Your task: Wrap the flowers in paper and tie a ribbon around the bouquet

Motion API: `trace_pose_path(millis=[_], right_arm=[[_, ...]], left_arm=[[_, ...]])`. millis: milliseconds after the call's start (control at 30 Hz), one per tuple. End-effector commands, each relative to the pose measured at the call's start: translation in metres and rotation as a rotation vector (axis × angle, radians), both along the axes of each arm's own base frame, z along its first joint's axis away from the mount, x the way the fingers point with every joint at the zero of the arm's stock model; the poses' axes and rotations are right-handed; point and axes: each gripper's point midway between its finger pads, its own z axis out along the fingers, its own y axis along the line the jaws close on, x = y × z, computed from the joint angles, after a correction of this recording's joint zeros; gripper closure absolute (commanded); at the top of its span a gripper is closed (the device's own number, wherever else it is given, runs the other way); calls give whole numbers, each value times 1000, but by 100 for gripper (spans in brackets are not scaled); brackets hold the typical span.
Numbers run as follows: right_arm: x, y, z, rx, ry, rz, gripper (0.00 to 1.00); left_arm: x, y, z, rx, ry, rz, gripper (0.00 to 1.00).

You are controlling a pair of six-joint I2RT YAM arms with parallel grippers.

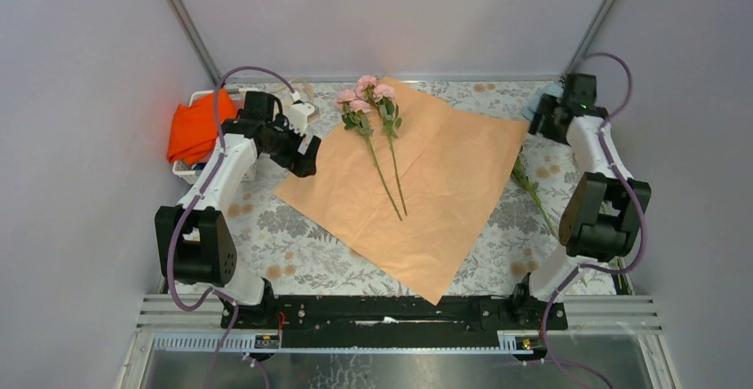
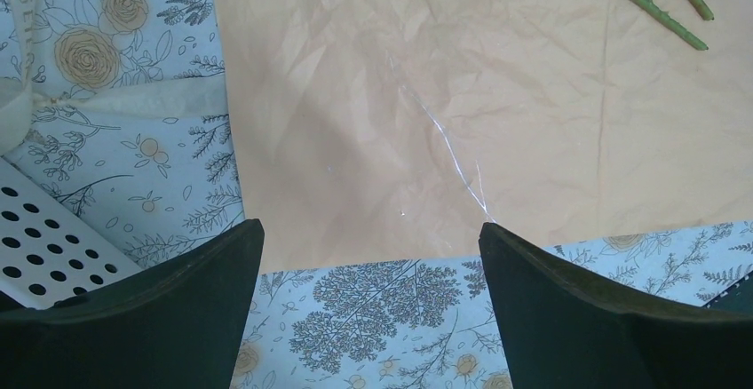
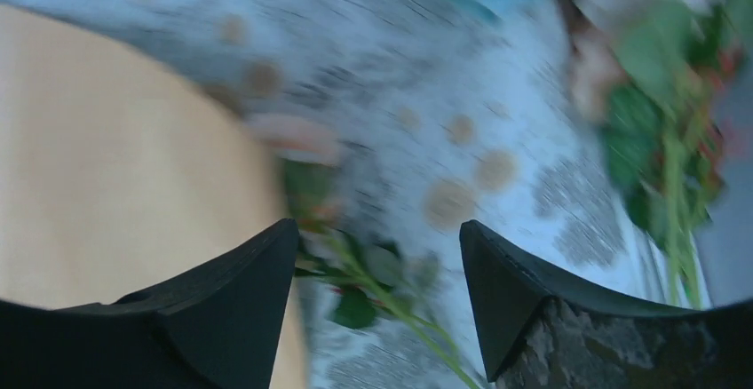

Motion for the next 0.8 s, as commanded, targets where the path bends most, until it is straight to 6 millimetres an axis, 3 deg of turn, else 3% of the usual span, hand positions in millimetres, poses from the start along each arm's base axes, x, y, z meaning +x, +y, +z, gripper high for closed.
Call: trace_pose_path(millis=[0,100,267,467,633,700,767], right_arm=[[-58,-32,-50,21,170,-127,22],[-78,-40,-75,9,239,-168,17],[-104,-30,-101,55,328,-160,18],[-117,-22,-109,85,322,-165,19],[-121,-20,-130,95,372,-158,21],[-122,-24,-136,79,392,-165,26],[-119,-29,-134,55,389,-173,45]], left_arm=[[6,3,-2,-3,-16,19,1],[3,4,-4,3,-16,12,1],[2,6,-5,12,-15,9,1],[1,4,-10,3,1,4,1],[1,5,-11,5,4,5,1],[1,6,-10,7,2,8,1],[1,6,-10,8,0,10,1]])
